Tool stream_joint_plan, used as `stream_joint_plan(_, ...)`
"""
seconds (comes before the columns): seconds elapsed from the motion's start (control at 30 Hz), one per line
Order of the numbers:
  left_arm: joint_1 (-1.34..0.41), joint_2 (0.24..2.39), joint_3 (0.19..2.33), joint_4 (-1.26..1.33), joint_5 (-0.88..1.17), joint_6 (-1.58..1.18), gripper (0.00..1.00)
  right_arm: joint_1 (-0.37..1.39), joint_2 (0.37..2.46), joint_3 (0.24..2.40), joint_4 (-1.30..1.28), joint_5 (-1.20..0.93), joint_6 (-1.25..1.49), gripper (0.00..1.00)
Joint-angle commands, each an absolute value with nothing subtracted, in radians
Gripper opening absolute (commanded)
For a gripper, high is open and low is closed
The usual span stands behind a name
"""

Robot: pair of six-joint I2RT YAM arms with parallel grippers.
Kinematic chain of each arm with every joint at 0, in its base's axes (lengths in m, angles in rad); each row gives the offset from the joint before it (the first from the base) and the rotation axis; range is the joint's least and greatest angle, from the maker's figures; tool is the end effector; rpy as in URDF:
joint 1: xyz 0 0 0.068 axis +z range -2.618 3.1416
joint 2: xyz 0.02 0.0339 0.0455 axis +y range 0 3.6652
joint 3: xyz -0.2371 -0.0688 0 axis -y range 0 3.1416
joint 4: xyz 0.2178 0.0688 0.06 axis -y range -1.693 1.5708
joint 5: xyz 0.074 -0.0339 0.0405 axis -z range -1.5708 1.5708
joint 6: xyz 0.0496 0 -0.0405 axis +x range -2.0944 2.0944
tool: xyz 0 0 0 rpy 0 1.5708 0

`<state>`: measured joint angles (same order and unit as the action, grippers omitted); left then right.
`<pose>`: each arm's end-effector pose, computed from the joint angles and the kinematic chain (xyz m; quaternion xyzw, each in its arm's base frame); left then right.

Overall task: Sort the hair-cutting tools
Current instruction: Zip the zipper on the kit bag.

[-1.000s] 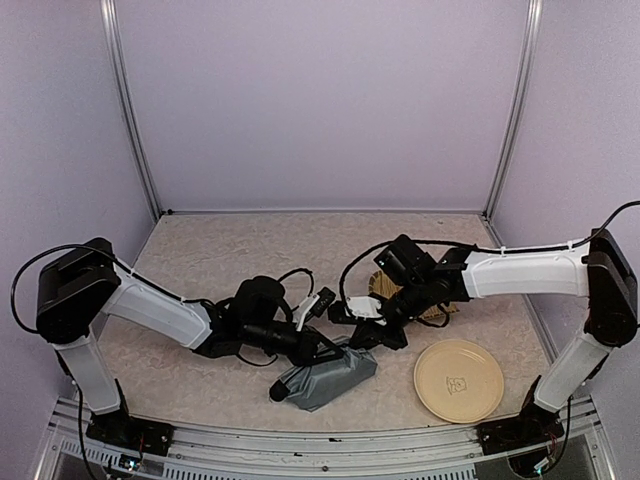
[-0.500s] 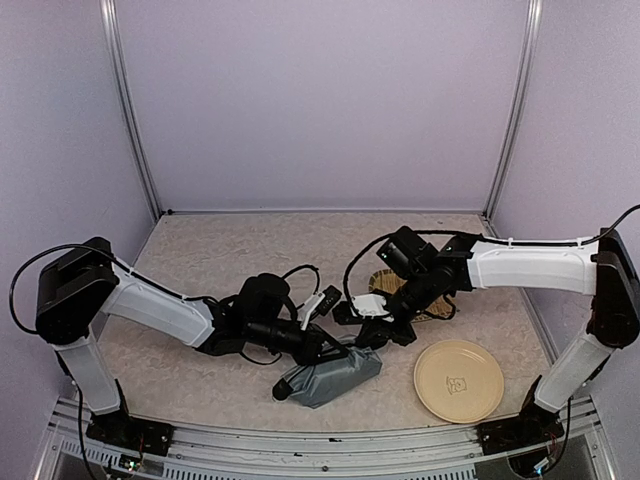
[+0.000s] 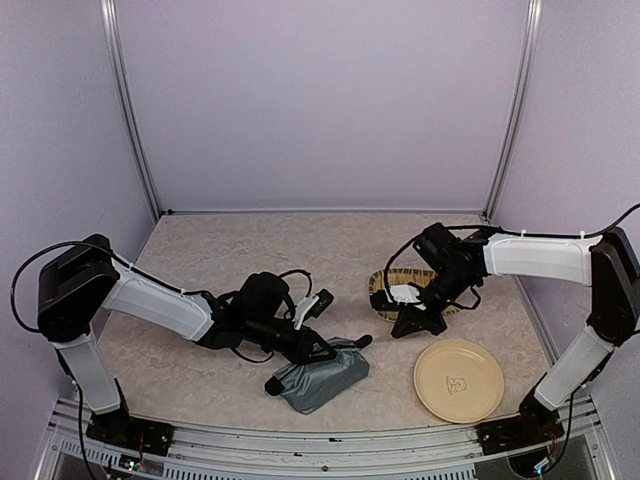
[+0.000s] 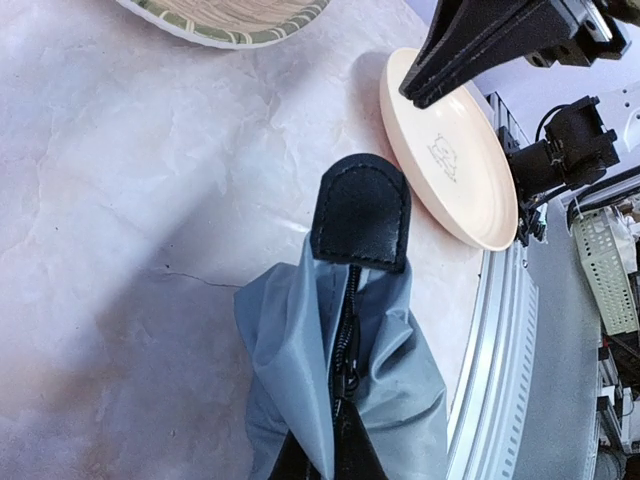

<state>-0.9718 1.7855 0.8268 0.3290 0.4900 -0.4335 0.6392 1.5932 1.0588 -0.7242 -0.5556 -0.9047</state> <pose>0.1724 -0.2939 0.1320 0.3359 0.8043 -0.4492 0.1959 0.2083 0.1874 0.1807 -0.6932 0.6510 0.2487 0.1840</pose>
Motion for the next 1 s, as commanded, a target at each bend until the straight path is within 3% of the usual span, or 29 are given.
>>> stream_joint_plan(0.0, -0.963, 1.809, 0.827, 0.255, 0.5, -0.421, 0.02, 0.595, 1.586, 1.051, -0.844, -0.504, -0.943, 0.0)
stream_joint_plan(0.4, -0.964, 1.801, 0.82, 0.451, 0.579, -0.461, 0.03, 0.665, 1.577, 1.161, -0.665, -0.673, -0.821, 0.04)
stream_joint_plan(0.83, -0.943, 1.813, 0.785, 0.657, 0.668, -0.598, 0.03, 0.821, 1.655, 1.159, -0.634, -0.632, -0.808, 0.05)
stream_joint_plan(0.97, -0.942, 1.815, 0.787, 0.678, 0.676, -0.61, 0.03, 0.835, 1.658, 1.148, -0.6, -0.583, -0.783, 0.1)
